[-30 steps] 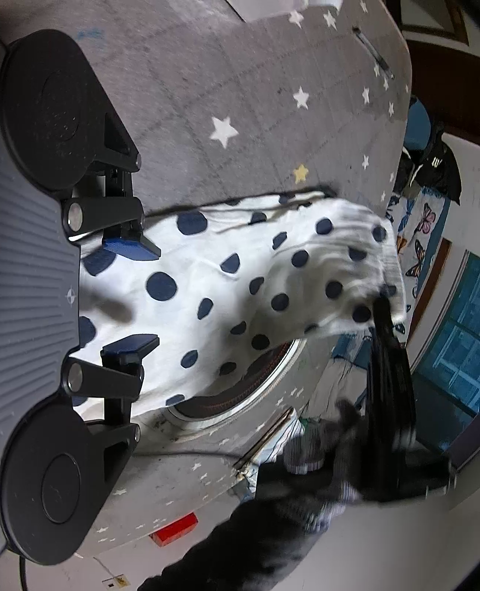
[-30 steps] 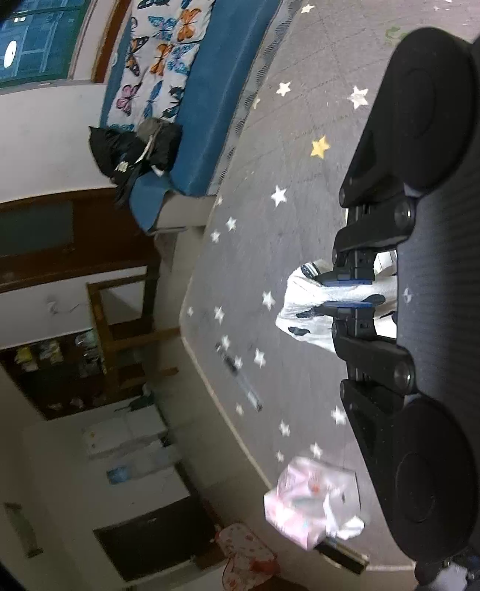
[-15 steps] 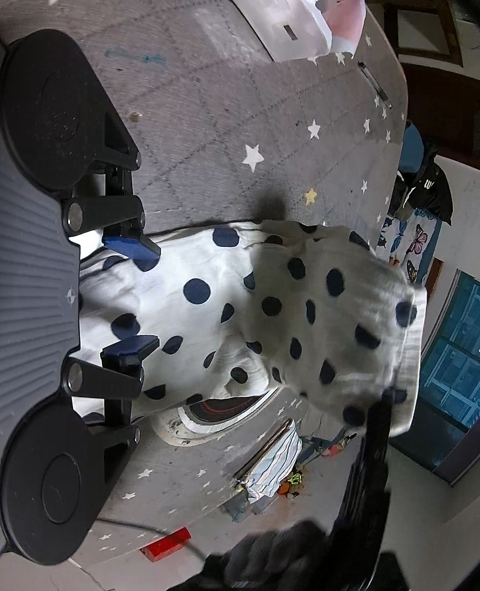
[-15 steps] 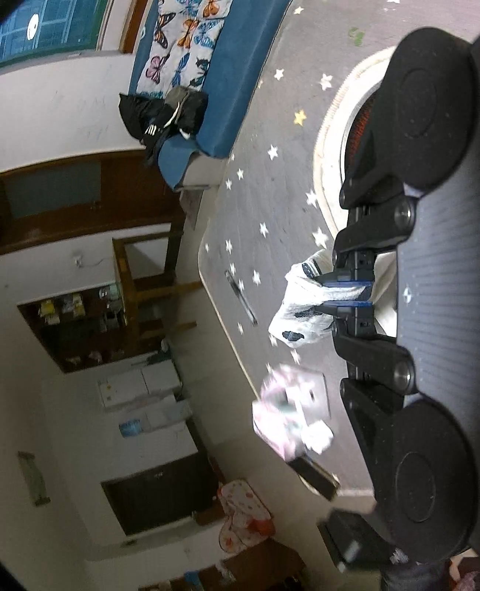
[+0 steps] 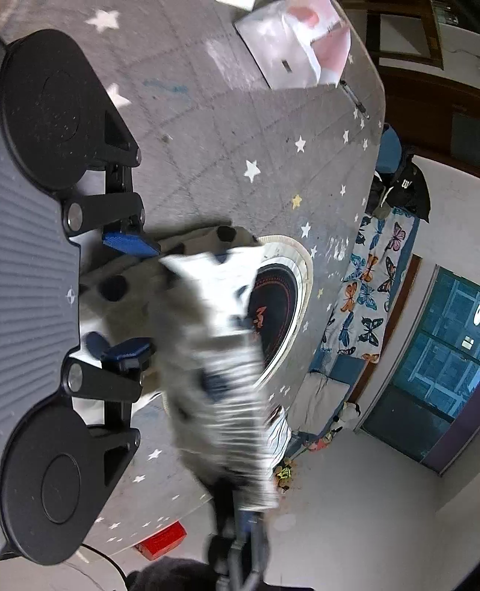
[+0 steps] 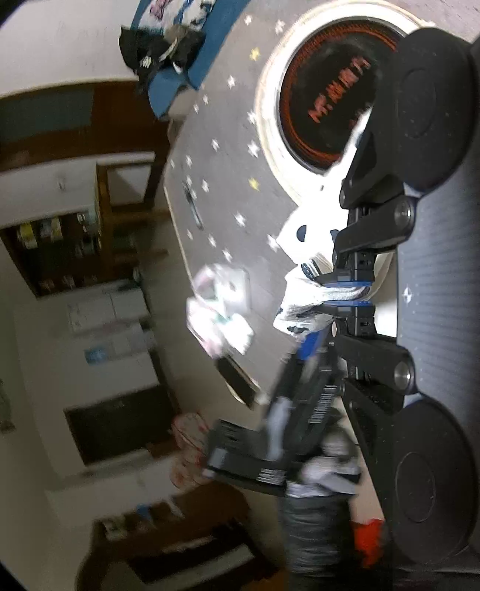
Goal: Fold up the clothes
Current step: 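Lift the waistband with the right gripper and fold it over toward the left gripper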
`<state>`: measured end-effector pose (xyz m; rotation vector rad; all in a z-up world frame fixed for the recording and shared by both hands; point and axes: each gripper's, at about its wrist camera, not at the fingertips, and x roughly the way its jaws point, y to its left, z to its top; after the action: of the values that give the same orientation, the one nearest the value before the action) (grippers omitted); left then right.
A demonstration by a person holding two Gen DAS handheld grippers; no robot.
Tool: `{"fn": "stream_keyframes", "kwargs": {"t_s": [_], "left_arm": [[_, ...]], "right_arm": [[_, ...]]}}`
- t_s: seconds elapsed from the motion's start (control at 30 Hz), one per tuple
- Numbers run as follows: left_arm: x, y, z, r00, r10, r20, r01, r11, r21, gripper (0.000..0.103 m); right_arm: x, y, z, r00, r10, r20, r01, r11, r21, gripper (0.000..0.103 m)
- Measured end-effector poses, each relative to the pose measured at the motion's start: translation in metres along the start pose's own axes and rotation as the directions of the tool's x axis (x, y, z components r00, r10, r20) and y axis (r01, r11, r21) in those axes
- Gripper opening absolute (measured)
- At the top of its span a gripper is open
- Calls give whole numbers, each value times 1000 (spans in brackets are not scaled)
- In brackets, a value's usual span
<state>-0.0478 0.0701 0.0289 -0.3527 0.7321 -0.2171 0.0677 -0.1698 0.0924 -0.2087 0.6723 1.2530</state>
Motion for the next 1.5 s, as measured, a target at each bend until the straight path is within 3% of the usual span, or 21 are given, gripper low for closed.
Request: {"fn": "stream_keyframes", "kwargs": {"t_s": [0.17,0.43,0.53,0.7,0.97,1.17,1.23,1.3,1.43,1.5], "left_arm": [[-22,10,-9,1000,19,18,-19,1000,-23,52],[-48,16,-6,997,18,79,-14,999,-42,52],[-42,7,7,995,-24,94,26,1000,-14,52],[-10,-13,22,991,-125,47,122,991,60,52],[26,-26,15,970,-225,-95,232,970,72,50],[-2,-23,-1,950,-303,-79,309,948,79,50],[-13,-22,-6,950,-304,-76,310,946,89,50],[-23,-20,-10,952,-295,-75,302,949,96,51],[-36,-17,-14,955,-289,-59,294,951,91,52],[-42,-16,-14,955,-293,-43,295,951,87,52]], "right_arm": [[2,26,-38,998,18,-58,-24,994,-102,6],[10,54,-77,988,-65,-139,22,957,-288,6],[13,65,-85,984,-94,-153,31,928,-371,6],[19,72,-89,978,-127,-166,44,901,-432,6],[18,72,-94,972,-164,-168,73,889,-452,7],[15,71,-99,966,-185,-178,89,890,-447,9],[13,71,-100,966,-185,-180,89,893,-441,12],[11,71,-100,966,-187,-177,93,894,-438,21],[10,70,-98,969,-186,-163,104,904,-415,23],[9,72,-98,971,-188,-150,110,902,-416,30]]}}
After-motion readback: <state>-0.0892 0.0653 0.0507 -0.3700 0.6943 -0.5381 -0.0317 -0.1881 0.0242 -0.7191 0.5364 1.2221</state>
